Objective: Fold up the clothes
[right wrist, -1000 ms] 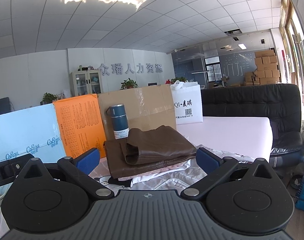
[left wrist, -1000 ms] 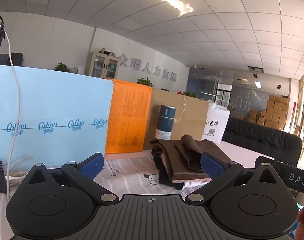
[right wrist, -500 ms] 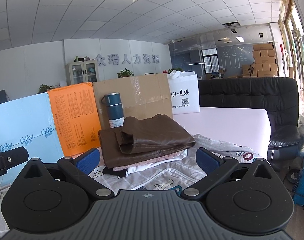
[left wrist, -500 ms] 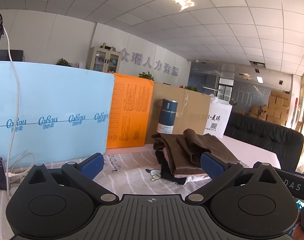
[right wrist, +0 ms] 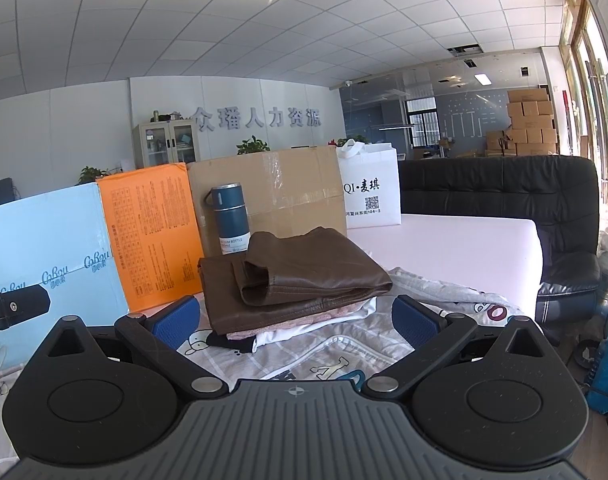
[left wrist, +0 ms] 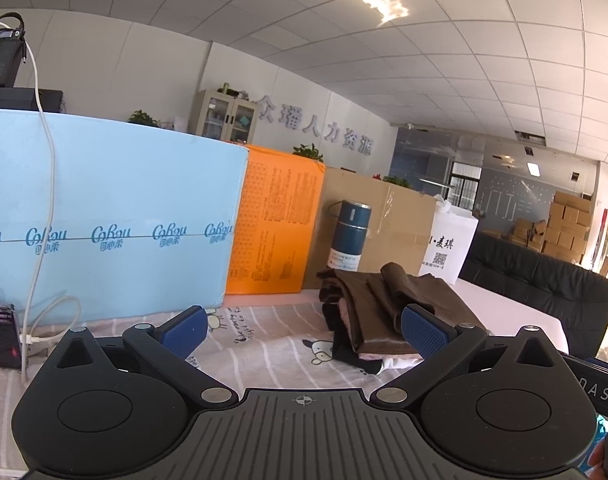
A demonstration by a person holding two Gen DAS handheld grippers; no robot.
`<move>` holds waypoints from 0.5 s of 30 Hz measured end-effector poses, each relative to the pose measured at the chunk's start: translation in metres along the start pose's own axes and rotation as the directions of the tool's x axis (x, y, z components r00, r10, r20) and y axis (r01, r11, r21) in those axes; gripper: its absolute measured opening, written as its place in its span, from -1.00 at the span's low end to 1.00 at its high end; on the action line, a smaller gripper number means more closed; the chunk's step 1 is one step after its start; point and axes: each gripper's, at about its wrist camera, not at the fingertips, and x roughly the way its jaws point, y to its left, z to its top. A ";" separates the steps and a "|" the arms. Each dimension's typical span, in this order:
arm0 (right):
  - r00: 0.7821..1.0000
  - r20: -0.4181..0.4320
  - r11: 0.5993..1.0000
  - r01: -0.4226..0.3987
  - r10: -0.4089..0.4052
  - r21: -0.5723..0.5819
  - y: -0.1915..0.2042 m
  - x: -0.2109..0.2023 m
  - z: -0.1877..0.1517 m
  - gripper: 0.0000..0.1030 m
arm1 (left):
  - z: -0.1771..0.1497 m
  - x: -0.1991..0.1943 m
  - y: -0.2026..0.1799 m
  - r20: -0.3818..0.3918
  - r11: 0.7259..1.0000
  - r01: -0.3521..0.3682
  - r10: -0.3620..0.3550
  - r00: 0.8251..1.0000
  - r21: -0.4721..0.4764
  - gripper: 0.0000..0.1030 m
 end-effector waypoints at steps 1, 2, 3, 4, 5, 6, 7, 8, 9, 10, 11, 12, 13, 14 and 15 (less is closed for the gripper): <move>1.000 -0.001 1.000 0.000 0.000 0.000 0.000 0.000 0.000 1.00 | 0.000 0.000 0.000 -0.002 1.000 -0.001 0.001 1.000 0.001 1.00; 1.000 -0.001 1.000 0.000 0.000 0.000 0.000 0.000 0.000 1.00 | 0.000 0.001 0.000 -0.003 1.000 -0.001 0.001 1.000 0.002 1.00; 1.000 -0.002 1.000 -0.001 0.001 0.000 0.000 0.001 -0.001 1.00 | -0.001 0.001 0.000 -0.005 1.000 -0.001 0.001 1.000 0.004 1.00; 1.000 -0.003 1.000 -0.001 0.001 -0.001 0.000 0.001 -0.001 1.00 | -0.001 0.001 -0.001 -0.006 1.000 -0.001 0.001 1.000 0.005 1.00; 1.000 -0.003 1.000 -0.002 0.002 -0.001 0.000 0.001 -0.001 1.00 | -0.001 0.001 -0.001 -0.006 1.000 -0.001 0.001 1.000 0.006 1.00; 1.000 -0.003 1.000 -0.002 0.002 -0.001 0.000 0.001 -0.001 1.00 | -0.002 0.001 -0.001 -0.006 1.000 -0.001 0.001 1.000 0.007 1.00; 1.000 -0.004 1.000 -0.002 0.002 -0.001 0.000 0.001 -0.001 1.00 | -0.002 0.001 -0.001 -0.007 1.000 -0.002 0.002 1.000 0.007 1.00; 1.000 -0.005 1.000 -0.002 0.002 -0.002 0.000 0.001 -0.002 1.00 | -0.002 0.001 -0.001 -0.008 1.000 -0.003 0.003 1.000 0.008 1.00; 1.000 -0.005 1.000 -0.003 0.003 -0.002 0.000 0.001 -0.002 1.00 | -0.002 0.001 -0.001 -0.008 1.000 -0.004 0.004 1.000 0.007 1.00; 1.000 -0.006 1.000 -0.003 0.003 -0.002 0.000 0.001 -0.002 1.00 | -0.002 0.001 -0.001 -0.009 1.000 -0.005 0.005 1.000 0.007 1.00; 1.000 -0.006 1.000 -0.003 0.003 -0.003 0.000 0.001 -0.002 1.00 | -0.002 0.001 -0.001 -0.009 1.000 -0.006 0.006 1.000 0.007 1.00; 1.000 -0.006 1.000 -0.004 0.004 -0.003 0.000 0.001 -0.002 1.00 | -0.002 0.001 0.000 -0.010 1.000 -0.007 0.007 1.000 0.007 1.00; 1.000 -0.006 1.000 -0.004 0.004 -0.003 0.000 0.001 -0.002 1.00 | -0.002 0.001 0.000 -0.011 1.000 -0.007 0.007 1.000 0.006 1.00; 1.000 -0.006 1.000 -0.004 0.004 -0.003 0.000 0.001 -0.002 1.00 | -0.002 0.001 0.000 -0.012 1.000 -0.008 0.008 1.000 0.006 1.00; 1.000 -0.006 1.000 -0.004 0.004 -0.004 0.000 0.001 -0.002 1.00 | -0.002 0.001 0.000 -0.012 1.000 -0.008 0.008 1.000 0.007 1.00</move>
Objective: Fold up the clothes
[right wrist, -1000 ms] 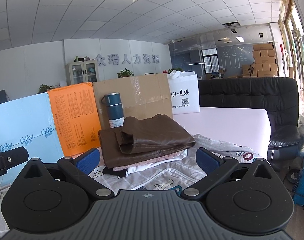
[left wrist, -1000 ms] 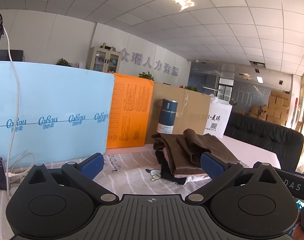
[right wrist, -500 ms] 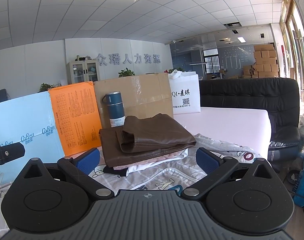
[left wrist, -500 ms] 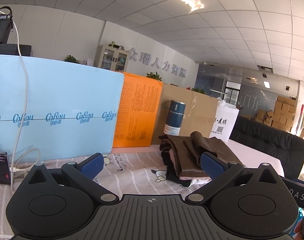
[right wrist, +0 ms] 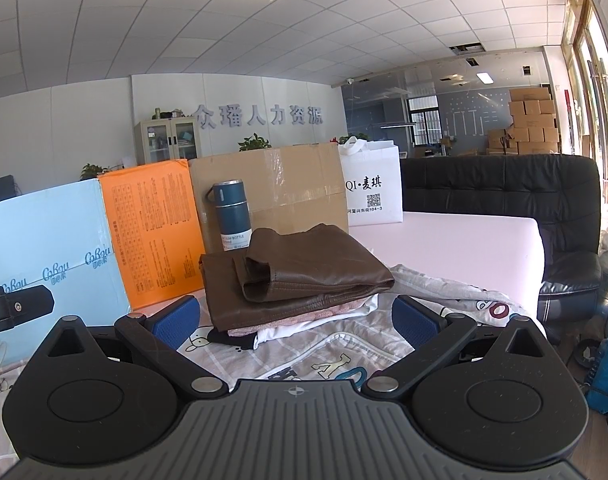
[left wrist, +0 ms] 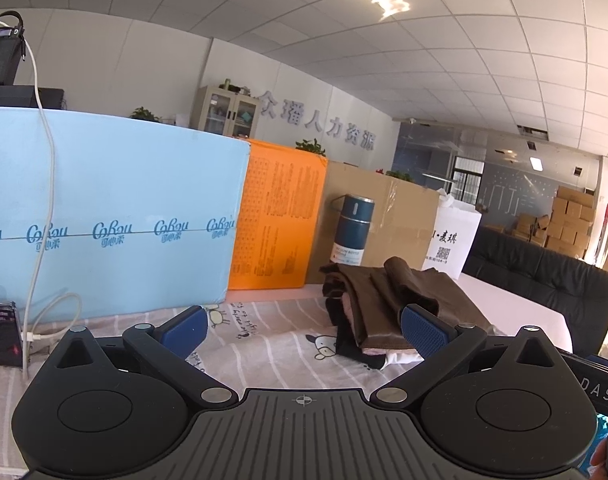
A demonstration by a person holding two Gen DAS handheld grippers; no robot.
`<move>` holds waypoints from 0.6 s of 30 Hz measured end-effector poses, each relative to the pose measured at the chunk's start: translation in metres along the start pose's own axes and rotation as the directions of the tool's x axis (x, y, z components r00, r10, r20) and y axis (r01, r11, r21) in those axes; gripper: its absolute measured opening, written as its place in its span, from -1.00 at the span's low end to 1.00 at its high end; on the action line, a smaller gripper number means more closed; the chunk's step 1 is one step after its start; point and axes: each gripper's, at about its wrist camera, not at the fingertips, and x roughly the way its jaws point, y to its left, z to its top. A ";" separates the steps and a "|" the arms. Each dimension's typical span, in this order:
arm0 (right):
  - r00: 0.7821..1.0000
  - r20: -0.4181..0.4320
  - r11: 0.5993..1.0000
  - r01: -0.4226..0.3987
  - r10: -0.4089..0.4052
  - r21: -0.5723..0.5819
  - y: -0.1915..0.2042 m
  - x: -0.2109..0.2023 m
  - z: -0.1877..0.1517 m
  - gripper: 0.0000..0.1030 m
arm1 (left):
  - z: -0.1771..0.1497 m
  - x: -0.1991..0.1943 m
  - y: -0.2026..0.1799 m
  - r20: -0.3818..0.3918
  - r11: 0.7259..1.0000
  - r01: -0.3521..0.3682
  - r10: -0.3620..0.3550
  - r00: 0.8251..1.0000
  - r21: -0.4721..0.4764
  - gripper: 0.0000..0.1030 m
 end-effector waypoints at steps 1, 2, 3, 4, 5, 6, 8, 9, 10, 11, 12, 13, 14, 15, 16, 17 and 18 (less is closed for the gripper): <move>1.000 0.000 1.000 0.000 0.000 -0.001 0.000 0.000 0.000 1.00 | 0.000 0.000 0.000 0.000 1.000 0.000 0.000 1.000 0.001 1.00; 1.000 0.000 1.000 0.000 0.000 -0.001 0.000 0.000 0.000 1.00 | 0.000 0.000 0.000 -0.001 1.000 0.000 0.000 1.000 0.001 1.00; 1.000 0.000 1.000 -0.001 0.001 -0.001 0.000 0.000 0.000 1.00 | 0.000 0.000 0.000 0.000 1.000 0.000 0.000 1.000 0.002 1.00; 1.000 0.000 1.000 -0.001 0.001 -0.001 0.000 0.000 0.000 1.00 | 0.000 0.000 -0.001 -0.001 1.000 0.001 -0.001 1.000 0.003 1.00; 1.000 -0.001 1.000 -0.001 0.001 -0.001 0.000 0.001 0.000 1.00 | 0.000 0.000 -0.001 -0.001 1.000 0.001 -0.001 1.000 0.003 1.00; 1.000 -0.001 1.000 -0.001 0.001 -0.001 0.000 0.001 0.000 1.00 | 0.000 0.001 -0.001 -0.002 1.000 0.000 0.000 1.000 0.003 1.00; 1.000 -0.001 1.000 -0.002 0.002 -0.002 0.000 0.001 -0.001 1.00 | -0.001 0.001 -0.001 -0.004 1.000 -0.002 0.002 1.000 0.003 1.00; 1.000 -0.001 1.000 -0.002 0.002 -0.002 0.001 0.001 -0.001 1.00 | -0.001 0.001 -0.001 -0.005 1.000 -0.003 0.003 1.000 0.002 1.00; 1.000 -0.002 1.000 -0.002 0.002 -0.002 0.001 0.001 -0.001 1.00 | -0.001 0.001 -0.001 -0.005 1.000 -0.003 0.003 1.000 0.002 1.00; 1.000 -0.002 1.000 -0.002 0.002 -0.003 0.001 0.001 -0.001 1.00 | -0.001 0.001 -0.001 -0.005 1.000 -0.003 0.003 1.000 0.002 1.00; 1.000 -0.002 1.000 -0.002 0.002 -0.003 0.001 0.002 -0.001 1.00 | -0.001 0.001 -0.001 -0.006 1.000 -0.003 0.003 1.000 0.001 1.00; 1.000 -0.002 1.000 -0.002 0.002 -0.004 0.001 0.002 -0.001 1.00 | -0.001 0.001 -0.001 -0.005 1.000 -0.003 0.003 1.000 0.001 1.00; 1.000 -0.002 1.000 -0.002 0.002 -0.004 0.001 0.002 -0.001 1.00 | -0.001 0.002 -0.001 -0.005 1.000 -0.003 0.003 1.000 0.001 1.00; 1.000 -0.002 1.000 -0.002 0.002 -0.004 0.001 0.002 -0.001 1.00 | -0.001 0.002 -0.001 -0.005 1.000 -0.003 0.003 1.000 0.001 1.00; 1.000 -0.002 1.000 -0.002 0.002 -0.004 0.001 0.002 -0.001 1.00 | -0.001 0.002 -0.001 -0.005 1.000 -0.003 0.003 1.000 0.001 1.00; 1.000 -0.002 1.000 -0.001 0.001 -0.004 0.001 0.002 -0.001 1.00 | -0.001 0.002 -0.001 -0.006 1.000 -0.004 0.004 1.000 0.002 1.00; 1.000 -0.002 1.000 -0.001 0.001 -0.004 0.001 0.002 -0.001 1.00 | -0.001 0.002 0.000 -0.007 1.000 -0.004 0.004 1.000 0.003 1.00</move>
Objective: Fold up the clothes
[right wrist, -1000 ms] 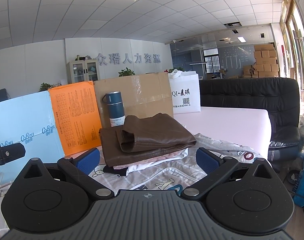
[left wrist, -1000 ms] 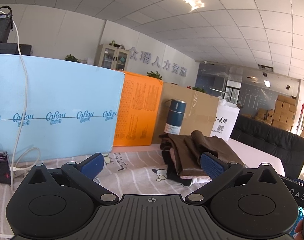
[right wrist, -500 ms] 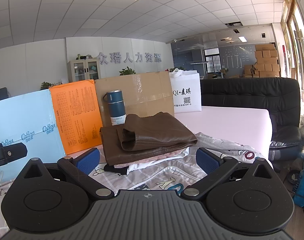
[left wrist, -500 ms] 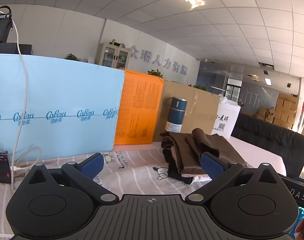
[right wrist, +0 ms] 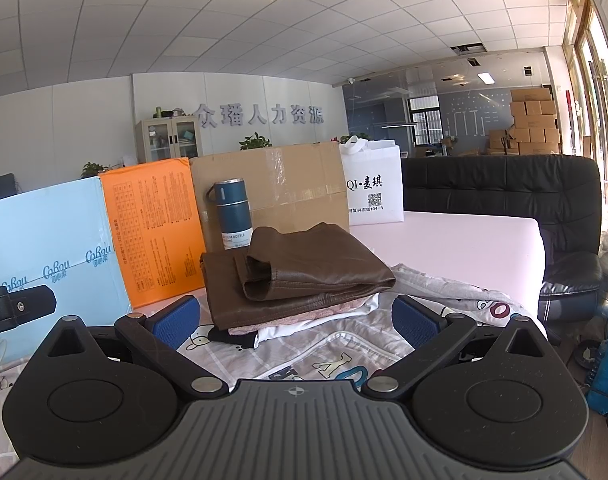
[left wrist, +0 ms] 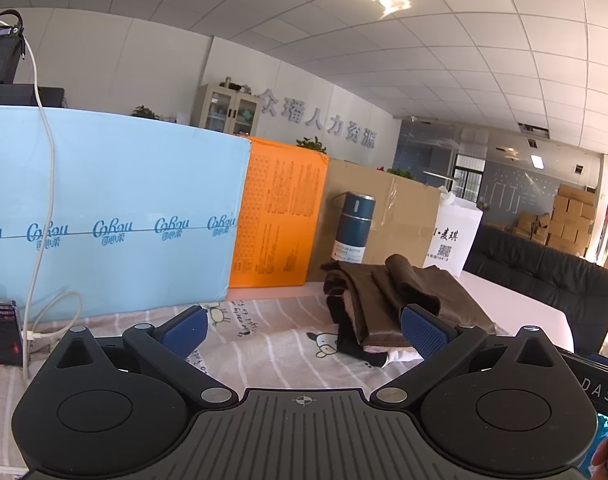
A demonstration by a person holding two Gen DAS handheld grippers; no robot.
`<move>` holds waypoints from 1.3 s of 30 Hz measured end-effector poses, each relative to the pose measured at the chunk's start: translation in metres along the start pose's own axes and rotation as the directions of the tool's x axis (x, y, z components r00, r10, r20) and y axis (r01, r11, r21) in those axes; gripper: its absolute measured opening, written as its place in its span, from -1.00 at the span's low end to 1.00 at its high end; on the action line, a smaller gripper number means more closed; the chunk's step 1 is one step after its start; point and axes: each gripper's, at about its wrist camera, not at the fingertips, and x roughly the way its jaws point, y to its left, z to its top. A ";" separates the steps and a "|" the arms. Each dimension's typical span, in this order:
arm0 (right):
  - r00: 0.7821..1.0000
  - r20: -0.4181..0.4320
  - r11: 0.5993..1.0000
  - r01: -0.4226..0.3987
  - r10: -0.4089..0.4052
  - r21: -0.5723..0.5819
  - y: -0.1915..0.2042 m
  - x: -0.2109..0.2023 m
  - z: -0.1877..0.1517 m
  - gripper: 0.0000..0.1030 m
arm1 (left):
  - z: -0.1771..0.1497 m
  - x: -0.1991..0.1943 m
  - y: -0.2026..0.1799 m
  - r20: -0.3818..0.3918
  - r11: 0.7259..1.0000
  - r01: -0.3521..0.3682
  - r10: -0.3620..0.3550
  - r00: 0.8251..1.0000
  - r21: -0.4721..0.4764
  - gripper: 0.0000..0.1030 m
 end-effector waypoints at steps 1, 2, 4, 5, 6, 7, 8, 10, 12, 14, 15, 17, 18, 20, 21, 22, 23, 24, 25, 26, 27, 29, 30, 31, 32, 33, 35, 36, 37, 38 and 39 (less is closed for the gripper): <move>1.000 0.000 1.000 0.000 0.000 0.000 0.000 0.000 0.000 1.00 | 0.000 0.000 0.000 -0.001 1.000 -0.001 0.001 1.000 0.001 1.00; 1.000 0.000 1.000 0.000 0.000 0.000 0.000 0.000 0.000 1.00 | 0.000 0.000 0.000 -0.002 1.000 -0.002 0.002 1.000 0.001 1.00; 1.000 -0.001 1.000 0.001 -0.001 0.000 0.000 0.000 0.000 1.00 | 0.000 0.001 0.000 -0.004 1.000 -0.004 0.004 1.000 0.002 1.00; 1.000 -0.001 1.000 0.001 -0.001 -0.001 0.000 0.000 0.000 1.00 | 0.000 0.000 0.000 -0.004 1.000 -0.005 0.005 1.000 0.003 1.00; 1.000 -0.001 1.000 0.002 -0.002 -0.001 0.000 0.000 0.000 1.00 | 0.000 0.000 0.000 -0.004 1.000 -0.006 0.006 1.000 0.003 1.00; 1.000 -0.001 1.000 0.002 -0.002 -0.001 0.000 0.000 0.000 1.00 | 0.000 0.000 0.000 -0.004 1.000 -0.007 0.007 1.000 0.003 1.00; 1.000 -0.002 1.000 0.001 -0.001 0.000 0.000 -0.001 0.000 1.00 | 0.000 0.000 0.000 -0.003 1.000 -0.007 0.007 1.000 0.003 1.00; 1.000 -0.002 1.000 0.001 -0.001 -0.001 -0.001 -0.001 0.000 1.00 | 0.000 0.000 0.000 -0.003 1.000 -0.008 0.008 1.000 0.003 1.00; 1.000 -0.002 1.000 0.001 -0.001 -0.001 -0.001 -0.001 -0.001 1.00 | 0.000 0.000 0.000 -0.004 1.000 -0.008 0.008 1.000 0.003 1.00; 1.000 -0.003 1.000 0.001 -0.001 0.000 -0.001 0.000 -0.001 1.00 | 0.000 0.000 0.000 -0.003 1.000 -0.010 0.010 1.000 0.005 1.00; 1.000 -0.004 1.000 0.002 -0.002 0.000 -0.001 -0.001 -0.001 1.00 | 0.000 0.000 0.000 -0.002 1.000 -0.010 0.010 1.000 0.006 1.00; 1.000 -0.005 1.000 0.001 -0.001 -0.001 -0.001 -0.001 -0.001 1.00 | 0.000 0.000 0.000 -0.001 1.000 -0.011 0.011 1.000 0.007 1.00; 1.000 -0.005 1.000 0.001 -0.001 -0.001 -0.001 -0.001 -0.001 1.00 | 0.000 0.000 0.000 -0.001 1.000 -0.011 0.011 1.000 0.007 1.00; 1.000 -0.006 1.000 0.000 0.000 -0.002 -0.001 -0.001 -0.001 1.00 | 0.000 -0.001 0.001 -0.002 1.000 -0.012 0.012 1.000 0.007 1.00; 1.000 -0.006 1.000 0.000 0.000 -0.002 -0.001 -0.001 -0.001 1.00 | 0.000 -0.001 0.001 -0.002 1.000 -0.012 0.012 1.000 0.007 1.00; 1.000 -0.007 1.000 0.000 0.000 -0.002 -0.001 -0.001 -0.001 1.00 | 0.000 -0.001 0.001 -0.002 1.000 -0.012 0.012 1.000 0.007 1.00; 1.000 -0.007 1.000 0.001 -0.001 -0.002 -0.001 -0.001 -0.001 1.00 | 0.000 -0.001 0.001 -0.002 1.000 -0.012 0.012 1.000 0.007 1.00; 1.000 -0.007 1.000 0.002 -0.002 -0.002 -0.001 -0.001 -0.001 1.00 | 0.000 -0.001 0.001 -0.001 1.000 -0.012 0.012 1.000 0.008 1.00; 1.000 -0.007 1.000 0.002 -0.002 -0.002 -0.001 -0.001 -0.001 1.00 | 0.000 -0.001 0.001 -0.001 1.000 -0.012 0.012 1.000 0.008 1.00; 1.000 -0.007 1.000 0.001 -0.001 -0.002 -0.001 -0.001 -0.001 1.00 | 0.000 -0.001 0.001 -0.001 1.000 -0.012 0.012 1.000 0.009 1.00; 1.000 -0.007 1.000 0.002 -0.002 -0.002 -0.001 -0.001 -0.001 1.00 | 0.000 -0.001 0.000 -0.002 1.000 -0.012 0.012 1.000 0.009 1.00; 1.000 -0.008 1.000 0.001 -0.001 -0.004 0.000 -0.001 -0.001 1.00 | 0.000 0.000 0.000 -0.003 1.000 -0.012 0.012 1.000 0.011 1.00; 1.000 -0.008 1.000 0.000 0.000 -0.005 0.000 -0.001 -0.001 1.00 | 0.000 0.000 0.001 -0.004 1.000 -0.012 0.012 1.000 0.011 1.00; 1.000 -0.008 1.000 -0.001 0.001 -0.006 0.000 -0.001 -0.001 1.00 | 0.001 0.000 0.001 -0.005 1.000 -0.012 0.012 1.000 0.013 1.00; 1.000 -0.007 1.000 -0.001 0.001 -0.007 0.000 -0.001 -0.001 1.00 | 0.001 0.000 0.000 -0.005 1.000 -0.012 0.012 1.000 0.014 1.00; 1.000 -0.007 1.000 -0.002 0.002 -0.007 0.000 -0.001 0.000 1.00 | 0.001 0.000 0.000 -0.005 1.000 -0.012 0.012 1.000 0.014 1.00; 1.000 -0.007 1.000 -0.003 0.003 -0.009 0.001 -0.001 0.000 1.00 | 0.000 0.000 0.000 -0.006 1.000 -0.012 0.012 1.000 0.016 1.00; 1.000 -0.007 1.000 -0.004 0.004 -0.010 0.001 -0.001 0.000 1.00 | 0.000 0.000 0.000 -0.007 1.000 -0.012 0.013 1.000 0.016 1.00; 1.000 -0.007 1.000 -0.004 0.004 -0.010 0.001 0.000 0.000 1.00 | 0.000 0.000 0.000 -0.007 1.000 -0.013 0.013 1.000 0.016 1.00; 1.000 -0.007 1.000 -0.004 0.004 -0.010 0.001 0.000 0.000 1.00 | 0.000 0.000 0.000 -0.008 1.000 -0.013 0.013 1.000 0.017 1.00; 1.000 -0.008 1.000 -0.004 0.004 -0.010 0.001 0.000 0.000 1.00 | 0.000 0.001 0.000 -0.008 1.000 -0.013 0.013 1.000 0.018 1.00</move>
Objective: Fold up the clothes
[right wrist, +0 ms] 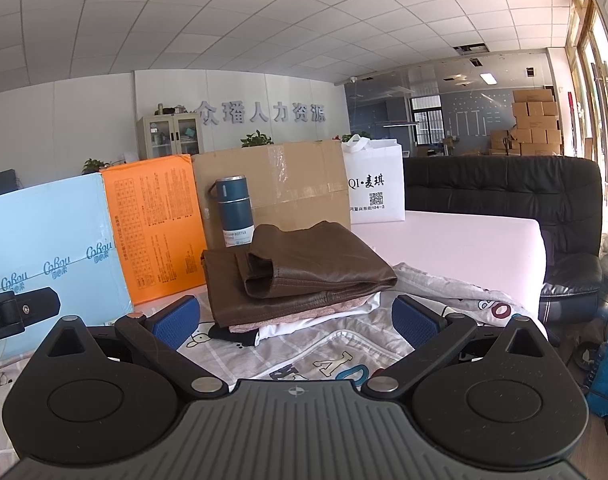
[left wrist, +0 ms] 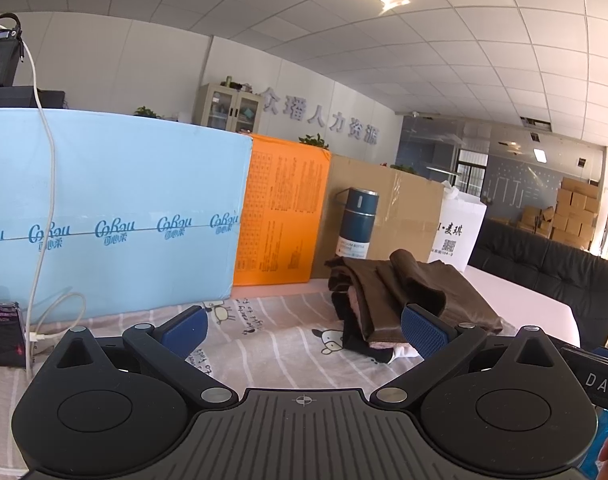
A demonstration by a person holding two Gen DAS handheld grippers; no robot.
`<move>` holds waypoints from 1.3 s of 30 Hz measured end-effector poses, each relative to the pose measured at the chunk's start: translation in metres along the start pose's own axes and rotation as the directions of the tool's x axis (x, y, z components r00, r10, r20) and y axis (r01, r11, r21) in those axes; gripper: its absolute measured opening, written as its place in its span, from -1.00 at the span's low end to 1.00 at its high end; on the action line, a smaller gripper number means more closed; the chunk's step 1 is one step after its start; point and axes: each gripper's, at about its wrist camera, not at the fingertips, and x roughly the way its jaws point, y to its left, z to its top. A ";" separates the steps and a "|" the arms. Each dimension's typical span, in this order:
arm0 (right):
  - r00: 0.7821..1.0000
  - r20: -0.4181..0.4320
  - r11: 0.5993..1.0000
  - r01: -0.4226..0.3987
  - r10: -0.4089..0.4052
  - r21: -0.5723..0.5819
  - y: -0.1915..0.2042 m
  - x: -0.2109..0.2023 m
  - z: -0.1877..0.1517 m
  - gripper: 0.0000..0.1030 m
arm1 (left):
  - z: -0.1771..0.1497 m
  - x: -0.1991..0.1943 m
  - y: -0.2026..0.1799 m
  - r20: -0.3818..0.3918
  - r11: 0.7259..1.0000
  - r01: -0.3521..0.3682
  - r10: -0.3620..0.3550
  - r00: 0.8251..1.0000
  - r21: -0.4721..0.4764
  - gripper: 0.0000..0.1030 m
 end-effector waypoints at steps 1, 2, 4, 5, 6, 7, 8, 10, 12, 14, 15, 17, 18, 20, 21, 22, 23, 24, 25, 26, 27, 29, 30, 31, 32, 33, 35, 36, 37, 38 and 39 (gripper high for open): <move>1.000 0.000 1.000 0.001 -0.001 0.000 0.000 0.000 0.000 1.00 | 0.000 0.000 0.000 -0.001 1.000 0.000 0.000 1.000 0.000 1.00; 1.000 0.000 1.000 0.000 0.000 -0.001 0.000 0.000 0.000 1.00 | 0.000 0.001 0.000 -0.001 1.000 0.000 0.000 1.000 0.000 1.00; 1.000 -0.001 1.000 0.000 0.000 -0.001 0.001 0.000 0.000 1.00 | -0.001 0.001 0.000 -0.003 1.000 -0.001 0.001 1.000 0.001 1.00; 1.000 -0.001 1.000 -0.001 0.001 -0.001 0.001 0.000 0.000 1.00 | -0.001 0.001 0.000 -0.003 1.000 -0.001 0.001 1.000 0.001 1.00; 1.000 -0.002 1.000 -0.001 0.001 -0.001 0.001 0.001 0.000 1.00 | -0.001 0.002 0.000 -0.003 1.000 -0.002 0.002 1.000 0.001 1.00; 1.000 -0.003 1.000 -0.002 0.002 -0.001 0.001 0.001 0.000 1.00 | -0.001 0.002 0.000 -0.004 1.000 -0.002 0.002 1.000 0.002 1.00; 1.000 -0.003 1.000 -0.002 0.002 -0.001 0.001 0.001 -0.001 1.00 | -0.001 0.002 0.000 -0.004 1.000 -0.002 0.002 1.000 0.002 1.00; 1.000 -0.005 1.000 -0.002 0.002 -0.001 0.001 0.001 -0.001 1.00 | -0.001 0.003 0.000 -0.004 1.000 -0.002 0.002 1.000 0.003 1.00; 1.000 -0.006 1.000 -0.002 0.002 -0.001 0.001 0.001 -0.001 1.00 | -0.001 0.003 0.000 -0.005 1.000 -0.002 0.002 1.000 0.004 1.00; 1.000 -0.008 1.000 -0.002 0.002 0.000 0.001 0.002 -0.002 1.00 | -0.002 0.004 0.000 -0.006 1.000 -0.002 0.002 1.000 0.005 1.00; 1.000 -0.009 1.000 -0.003 0.003 -0.001 0.000 0.001 -0.002 1.00 | -0.002 0.004 0.000 -0.007 1.000 -0.002 0.002 1.000 0.006 1.00; 1.000 -0.009 1.000 -0.003 0.003 -0.001 0.001 0.001 -0.002 1.00 | -0.002 0.004 0.000 -0.007 1.000 -0.002 0.002 1.000 0.006 1.00; 1.000 -0.009 1.000 -0.003 0.003 -0.001 0.001 0.001 -0.002 1.00 | -0.002 0.004 0.000 -0.007 1.000 -0.001 0.001 1.000 0.007 1.00; 1.000 -0.009 1.000 -0.002 0.002 -0.001 0.001 0.001 -0.002 1.00 | -0.002 0.005 0.000 -0.007 1.000 -0.001 0.001 1.000 0.007 1.00; 1.000 -0.009 1.000 -0.002 0.002 -0.001 0.001 0.001 -0.002 1.00 | -0.002 0.005 0.000 -0.007 1.000 -0.001 0.001 1.000 0.006 1.00; 1.000 -0.010 1.000 -0.002 0.002 -0.001 0.001 0.001 -0.003 1.00 | -0.002 0.005 0.000 -0.007 1.000 -0.001 0.001 1.000 0.007 1.00; 1.000 -0.011 1.000 -0.002 0.002 -0.001 0.001 0.001 -0.003 1.00 | -0.002 0.005 0.000 -0.007 1.000 -0.002 0.002 1.000 0.007 1.00; 1.000 -0.011 1.000 -0.002 0.002 -0.001 0.001 0.001 -0.003 1.00 | -0.002 0.005 0.000 -0.008 1.000 -0.002 0.002 1.000 0.007 1.00; 1.000 -0.012 1.000 -0.002 0.002 -0.001 0.001 0.001 -0.003 1.00 | -0.002 0.005 0.000 -0.009 1.000 -0.002 0.003 1.000 0.007 1.00; 1.000 -0.012 1.000 -0.002 0.002 -0.001 0.002 0.001 -0.003 1.00 | -0.002 0.005 0.000 -0.009 1.000 -0.002 0.002 1.000 0.007 1.00; 1.000 -0.013 1.000 -0.003 0.003 -0.001 0.002 0.001 -0.004 1.00 | -0.002 0.005 -0.001 -0.009 1.000 -0.002 0.002 1.000 0.007 1.00; 1.000 -0.013 1.000 -0.003 0.003 -0.002 0.002 0.001 -0.003 1.00 | -0.002 0.005 -0.001 -0.008 1.000 -0.001 0.002 1.000 0.007 1.00; 1.000 -0.013 1.000 -0.003 0.003 -0.002 0.002 0.001 -0.004 1.00 | -0.002 0.005 -0.001 -0.008 1.000 -0.001 0.001 1.000 0.007 1.00; 1.000 -0.014 1.000 -0.003 0.003 -0.002 0.002 0.000 -0.004 1.00 | -0.002 0.005 -0.001 -0.008 1.000 -0.001 0.001 1.000 0.007 1.00; 1.000 -0.015 1.000 -0.003 0.003 -0.002 0.001 0.000 -0.004 1.00 | -0.002 0.005 -0.001 -0.008 1.000 -0.001 0.002 1.000 0.007 1.00; 1.000 -0.015 1.000 -0.002 0.002 -0.002 0.001 0.000 -0.004 1.00 | -0.002 0.005 -0.001 -0.008 1.000 -0.002 0.002 1.000 0.007 1.00; 1.000 -0.015 1.000 -0.002 0.002 -0.001 0.001 0.000 -0.004 1.00 | -0.002 0.005 -0.001 -0.009 1.000 -0.002 0.002 1.000 0.007 1.00; 1.000 -0.016 1.000 -0.002 0.002 -0.002 0.001 0.001 -0.004 1.00 | -0.002 0.005 -0.001 -0.009 1.000 -0.002 0.002 1.000 0.007 1.00; 1.000 -0.017 1.000 -0.002 0.002 -0.002 0.001 0.001 -0.004 1.00 | -0.002 0.005 -0.001 -0.009 1.000 -0.002 0.002 1.000 0.007 1.00; 1.000 -0.017 1.000 -0.002 0.002 -0.002 0.001 0.001 -0.004 1.00 | -0.002 0.005 -0.001 -0.009 1.000 -0.002 0.002 1.000 0.007 1.00; 1.000 -0.017 1.000 -0.002 0.002 -0.002 0.001 0.001 -0.004 1.00 | -0.002 0.005 -0.001 -0.009 1.000 -0.002 0.002 1.000 0.007 1.00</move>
